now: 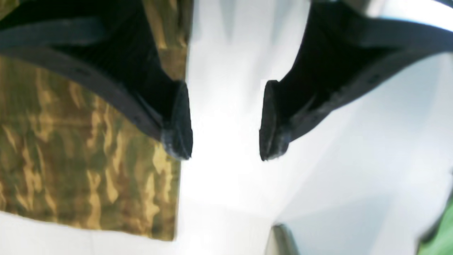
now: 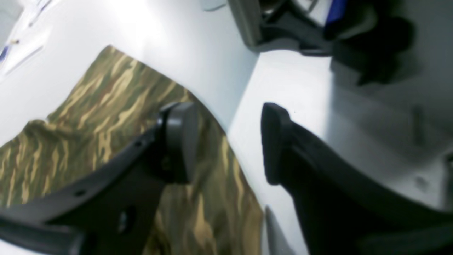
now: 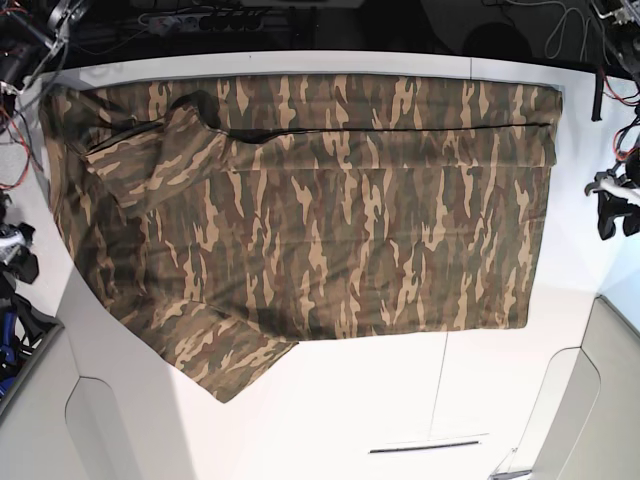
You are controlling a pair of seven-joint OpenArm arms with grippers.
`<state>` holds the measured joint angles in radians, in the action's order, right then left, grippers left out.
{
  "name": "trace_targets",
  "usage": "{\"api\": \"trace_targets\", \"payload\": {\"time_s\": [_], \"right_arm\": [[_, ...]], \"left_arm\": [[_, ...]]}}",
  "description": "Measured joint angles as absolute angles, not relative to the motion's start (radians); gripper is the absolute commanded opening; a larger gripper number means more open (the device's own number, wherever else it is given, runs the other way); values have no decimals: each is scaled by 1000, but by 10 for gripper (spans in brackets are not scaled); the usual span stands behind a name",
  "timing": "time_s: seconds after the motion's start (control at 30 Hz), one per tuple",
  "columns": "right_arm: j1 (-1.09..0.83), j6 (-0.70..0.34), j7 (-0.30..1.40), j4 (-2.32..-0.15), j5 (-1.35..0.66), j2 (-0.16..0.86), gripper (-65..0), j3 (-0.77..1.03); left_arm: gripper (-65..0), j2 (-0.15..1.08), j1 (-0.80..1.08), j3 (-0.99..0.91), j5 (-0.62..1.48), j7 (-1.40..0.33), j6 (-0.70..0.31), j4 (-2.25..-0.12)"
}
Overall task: Fold the T-shirt properly
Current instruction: 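Move both grippers to the folded shirt's edge and grasp it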
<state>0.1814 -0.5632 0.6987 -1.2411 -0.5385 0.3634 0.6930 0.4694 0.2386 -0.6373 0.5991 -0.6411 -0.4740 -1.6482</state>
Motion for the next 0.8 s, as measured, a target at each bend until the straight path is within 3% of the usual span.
{"api": "trace_targets", "payload": {"time_s": [0.23, 0.57, 0.8], "right_arm": [[338, -560, 579, -1007, -449, 366, -359, 619], [454, -540, 497, -805, -336, 365, -359, 584], [446, -538, 486, -735, -313, 350, -359, 584]], "left_arm": [[-241, 508, 31, -496, 590, -600, -475, -1366], [-241, 513, -210, -328, 561, -567, -483, -987], [-241, 497, -270, -324, 596, -564, -503, -913]]}}
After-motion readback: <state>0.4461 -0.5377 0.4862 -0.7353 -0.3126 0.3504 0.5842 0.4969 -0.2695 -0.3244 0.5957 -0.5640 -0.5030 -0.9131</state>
